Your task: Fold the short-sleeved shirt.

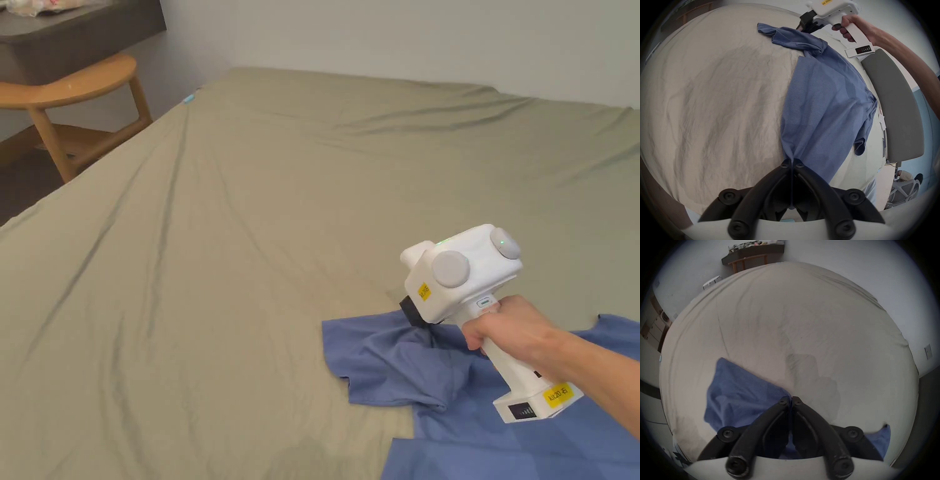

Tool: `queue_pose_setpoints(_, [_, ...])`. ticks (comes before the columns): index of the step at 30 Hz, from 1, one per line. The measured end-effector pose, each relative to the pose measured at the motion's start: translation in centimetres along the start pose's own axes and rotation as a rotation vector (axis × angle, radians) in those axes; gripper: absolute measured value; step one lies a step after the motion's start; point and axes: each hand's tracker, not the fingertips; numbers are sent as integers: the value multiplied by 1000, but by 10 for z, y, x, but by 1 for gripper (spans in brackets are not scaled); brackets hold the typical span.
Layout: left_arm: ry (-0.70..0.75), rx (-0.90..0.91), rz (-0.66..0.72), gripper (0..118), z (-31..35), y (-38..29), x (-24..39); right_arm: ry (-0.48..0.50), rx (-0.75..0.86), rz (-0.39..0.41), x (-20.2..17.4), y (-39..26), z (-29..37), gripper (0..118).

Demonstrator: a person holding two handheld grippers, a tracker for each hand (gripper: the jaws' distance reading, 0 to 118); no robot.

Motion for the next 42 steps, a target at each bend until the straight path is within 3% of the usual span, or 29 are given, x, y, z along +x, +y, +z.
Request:
queue_pose_setpoints(5, [25, 38, -17, 0, 23, 9, 5, -86, 128, -74, 40, -23, 88, 0])
queue_pose_setpoints(13, [47, 253, -57, 0, 102, 66, 22, -321, 335, -238, 137, -117, 286, 0])
queue_pose_setpoints(21, [159, 501, -168, 0, 204, 170, 91, -502, 538, -473, 203, -239, 469, 0])
queue_pose_setpoints(29, [188, 663, -202, 0, 305, 230, 168, -573, 702, -621, 220, -300, 588, 0])
queue_pose_setpoints(33, [178, 733, -208, 0, 348, 246, 195, -586, 727, -619, 194, -312, 621, 0])
queue_pose_setpoints(42, [185, 803, -170, 0, 399, 253, 221, -588, 784, -611, 189, -303, 652, 0])
